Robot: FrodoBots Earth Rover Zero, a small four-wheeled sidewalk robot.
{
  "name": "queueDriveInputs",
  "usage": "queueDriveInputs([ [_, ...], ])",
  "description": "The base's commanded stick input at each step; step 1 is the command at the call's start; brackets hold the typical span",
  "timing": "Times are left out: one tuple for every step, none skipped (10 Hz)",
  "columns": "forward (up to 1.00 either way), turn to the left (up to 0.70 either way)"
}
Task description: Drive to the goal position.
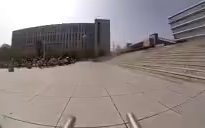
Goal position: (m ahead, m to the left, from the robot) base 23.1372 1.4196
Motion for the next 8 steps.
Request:
queueDriveInputs([
  [1.0,0.0],
  [1.0,0.0],
  [1.0,0.0],
  [1.0,0.0],
  [1.0,0.0],
  [1.0,0.0],
  [1.0,0.0],
  [1.0,0.0],
])
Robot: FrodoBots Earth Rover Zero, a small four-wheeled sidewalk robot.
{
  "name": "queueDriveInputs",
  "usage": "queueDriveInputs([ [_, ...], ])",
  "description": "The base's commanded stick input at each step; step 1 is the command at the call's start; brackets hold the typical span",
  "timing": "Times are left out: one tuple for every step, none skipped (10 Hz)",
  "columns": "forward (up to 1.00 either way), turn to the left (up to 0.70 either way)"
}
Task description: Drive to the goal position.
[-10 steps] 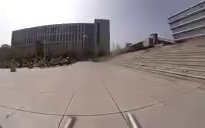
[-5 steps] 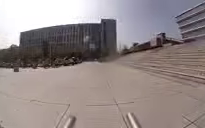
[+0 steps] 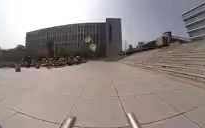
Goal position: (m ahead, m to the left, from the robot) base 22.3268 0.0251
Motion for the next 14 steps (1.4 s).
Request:
queueDriveInputs([
  [1.0,0.0],
  [1.0,0.0],
  [1.0,0.0],
  [1.0,0.0],
  [1.0,0.0],
  [1.0,0.0],
  [1.0,0.0],
  [1.0,0.0],
  [1.0,0.0],
  [1.0,0.0],
  [1.0,0.0],
  [1.0,0.0],
  [1.0,0.0],
  [1.0,0.0],
])
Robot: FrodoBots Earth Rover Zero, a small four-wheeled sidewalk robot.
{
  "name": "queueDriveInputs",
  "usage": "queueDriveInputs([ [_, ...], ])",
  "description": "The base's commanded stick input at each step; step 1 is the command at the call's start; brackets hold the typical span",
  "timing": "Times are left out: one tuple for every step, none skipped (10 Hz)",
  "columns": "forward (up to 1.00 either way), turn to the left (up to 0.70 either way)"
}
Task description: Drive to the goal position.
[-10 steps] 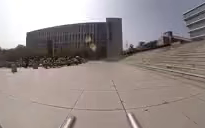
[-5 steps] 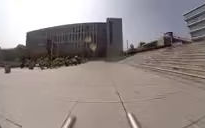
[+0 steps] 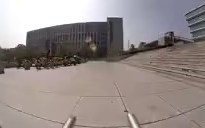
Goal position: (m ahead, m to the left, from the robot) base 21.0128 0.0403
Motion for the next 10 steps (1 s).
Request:
queueDriveInputs([
  [1.0,0.0],
  [1.0,0.0],
  [1.0,0.0],
  [1.0,0.0],
  [1.0,0.0],
  [1.0,0.0],
  [1.0,0.0],
  [1.0,0.0],
  [1.0,0.0],
  [1.0,0.0],
])
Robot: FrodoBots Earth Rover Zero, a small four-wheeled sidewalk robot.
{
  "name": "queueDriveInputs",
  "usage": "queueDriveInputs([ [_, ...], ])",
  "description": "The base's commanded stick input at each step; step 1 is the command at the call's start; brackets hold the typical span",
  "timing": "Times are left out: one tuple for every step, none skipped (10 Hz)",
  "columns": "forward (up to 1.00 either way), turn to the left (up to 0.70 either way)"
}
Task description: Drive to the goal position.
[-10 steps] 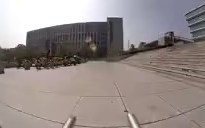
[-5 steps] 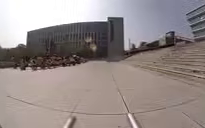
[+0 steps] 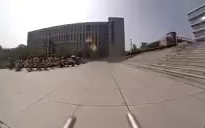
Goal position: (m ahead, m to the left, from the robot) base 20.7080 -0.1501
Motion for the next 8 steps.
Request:
queueDriveInputs([
  [1.0,0.0],
  [1.0,0.0],
  [1.0,0.0],
  [1.0,0.0],
  [1.0,0.0],
  [1.0,0.0],
  [1.0,0.0],
  [1.0,0.0],
])
